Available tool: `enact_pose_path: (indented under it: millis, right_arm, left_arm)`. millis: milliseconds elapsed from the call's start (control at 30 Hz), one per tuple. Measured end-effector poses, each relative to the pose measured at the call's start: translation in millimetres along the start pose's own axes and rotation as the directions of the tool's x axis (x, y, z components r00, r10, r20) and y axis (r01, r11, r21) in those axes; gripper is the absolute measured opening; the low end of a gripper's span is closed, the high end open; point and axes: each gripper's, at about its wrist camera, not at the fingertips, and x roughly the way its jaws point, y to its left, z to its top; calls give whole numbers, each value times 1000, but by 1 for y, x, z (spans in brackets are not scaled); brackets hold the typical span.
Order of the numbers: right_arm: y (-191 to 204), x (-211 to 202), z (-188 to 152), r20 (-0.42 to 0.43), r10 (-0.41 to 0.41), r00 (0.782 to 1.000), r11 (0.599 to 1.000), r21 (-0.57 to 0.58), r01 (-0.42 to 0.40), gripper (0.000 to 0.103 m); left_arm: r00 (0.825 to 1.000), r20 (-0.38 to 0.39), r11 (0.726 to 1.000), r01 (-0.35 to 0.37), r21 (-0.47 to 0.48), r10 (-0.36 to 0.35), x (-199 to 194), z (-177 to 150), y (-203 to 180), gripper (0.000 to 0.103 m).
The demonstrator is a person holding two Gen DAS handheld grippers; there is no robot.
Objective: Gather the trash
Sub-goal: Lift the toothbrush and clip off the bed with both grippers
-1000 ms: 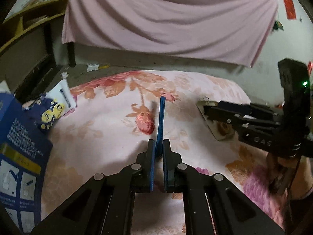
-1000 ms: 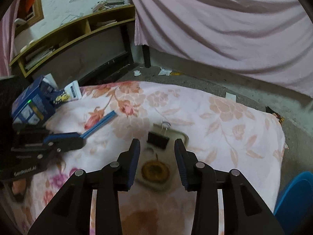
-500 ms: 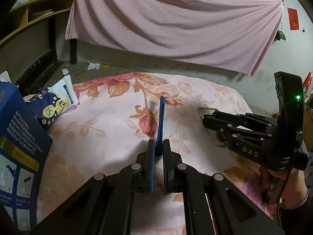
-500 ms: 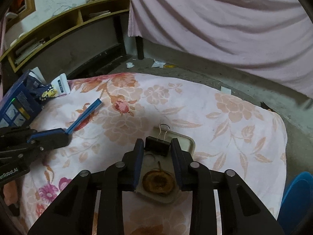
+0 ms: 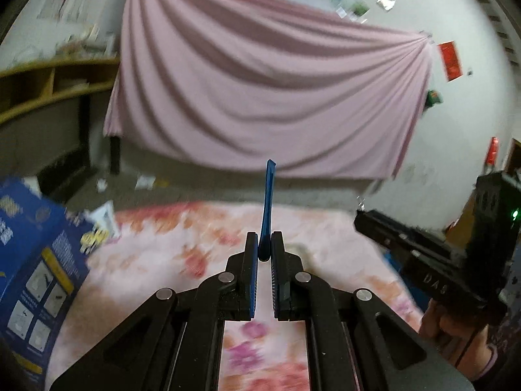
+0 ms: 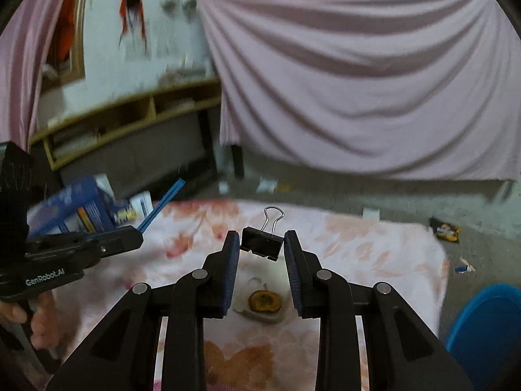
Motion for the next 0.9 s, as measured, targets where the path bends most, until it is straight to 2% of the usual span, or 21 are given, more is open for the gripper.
enact_pose_path:
  millis: [167,333,467,633,900]
  right_arm:
    - [-16,-46,5,158,-31,987,999,20,28,26]
    - [-35,-92,8,297,-77,952,996,58,62,26]
    - [-47,-121,7,374,-153,915,988,76,134,26]
    - [-63,-154,1,431,-230,872,973,118,198,27]
    - [-99,-199,-17,448,-337,828,939,217,265,27]
  left_arm:
    - [995,104,993,-5,114,-7,-13,7,-52,5]
    - [986,159,980,11,201,-44,-14,20,-103,5]
    - [977,191,964,38,262,-90,-15,26,-142,5]
    - [968,205,936,70,344,-147,-12,28,-187,5]
    - [964,124,900,168,401,-235,13,22,-244,5]
